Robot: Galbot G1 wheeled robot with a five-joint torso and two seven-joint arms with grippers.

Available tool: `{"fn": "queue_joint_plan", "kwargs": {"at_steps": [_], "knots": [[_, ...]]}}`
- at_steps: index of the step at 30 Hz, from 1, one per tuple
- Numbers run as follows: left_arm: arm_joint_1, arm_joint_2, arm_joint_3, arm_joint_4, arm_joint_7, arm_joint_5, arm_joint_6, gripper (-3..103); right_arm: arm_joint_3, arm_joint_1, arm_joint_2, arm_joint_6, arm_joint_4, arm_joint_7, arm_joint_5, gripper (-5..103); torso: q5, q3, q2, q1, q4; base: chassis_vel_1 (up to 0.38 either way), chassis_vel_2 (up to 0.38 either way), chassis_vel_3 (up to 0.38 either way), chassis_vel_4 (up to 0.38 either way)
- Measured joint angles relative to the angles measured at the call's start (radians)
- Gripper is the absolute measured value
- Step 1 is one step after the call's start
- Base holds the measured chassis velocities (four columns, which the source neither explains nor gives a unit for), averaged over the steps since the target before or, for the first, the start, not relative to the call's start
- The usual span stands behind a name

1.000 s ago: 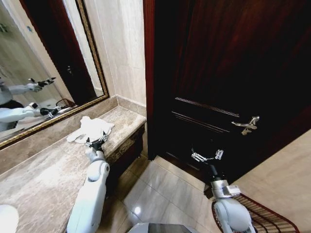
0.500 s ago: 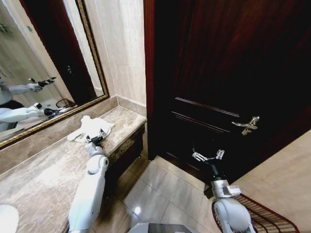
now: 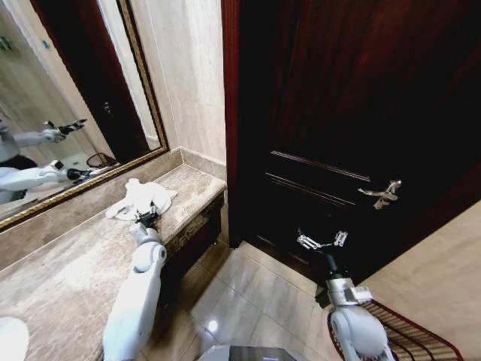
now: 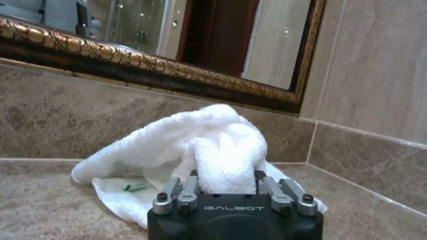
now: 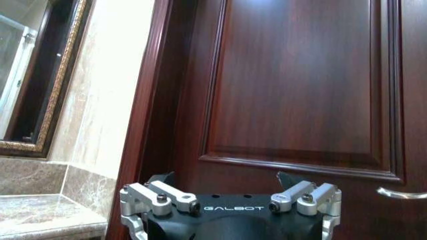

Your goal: Discard the used towel into the hamper.

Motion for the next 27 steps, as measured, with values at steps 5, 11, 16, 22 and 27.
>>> {"fn": "queue_joint_plan", "kwargs": {"at_steps": [5, 11, 16, 22, 27], "knots": [[0.013, 0.006, -0.005, -0.014, 0.006, -0.009, -0.014, 25, -0.001, -0.002, 0.001, 0.001, 0.003, 0.001, 0.0, 100, 0.0, 0.0, 0.0, 0.0, 0.0, 0.0, 0.0, 0.0, 0.0], [0.03, 0.014, -0.016, -0.034, 0.025, -0.019, -0.04, 14, -0.002, -0.004, 0.002, 0.003, 0.01, 0.001, -0.001, 100, 0.0001, 0.0, 0.0, 0.0, 0.0, 0.0, 0.0, 0.0, 0.0], [0.058, 0.014, -0.022, -0.061, 0.07, -0.046, -0.083, 7, -0.002, -0.006, 0.006, 0.005, 0.013, 0.002, -0.003, 100, 0.0001, 0.0, 0.0, 0.0, 0.0, 0.0, 0.0, 0.0, 0.0], [0.117, 0.01, -0.029, -0.135, 0.145, -0.05, -0.137, 7, -0.003, -0.008, 0.013, 0.012, 0.015, 0.003, -0.004, 100, 0.0001, 0.0, 0.0, 0.0, -0.0001, 0.0, 0.0, 0.0, 0.0], [0.199, 0.007, -0.041, -0.245, 0.216, -0.026, -0.183, 7, -0.007, -0.004, 0.021, 0.016, 0.012, 0.011, -0.004, 100, 0.0002, 0.0, 0.0, 0.0, 0.0, 0.0, 0.0, 0.0, 0.0]]}}
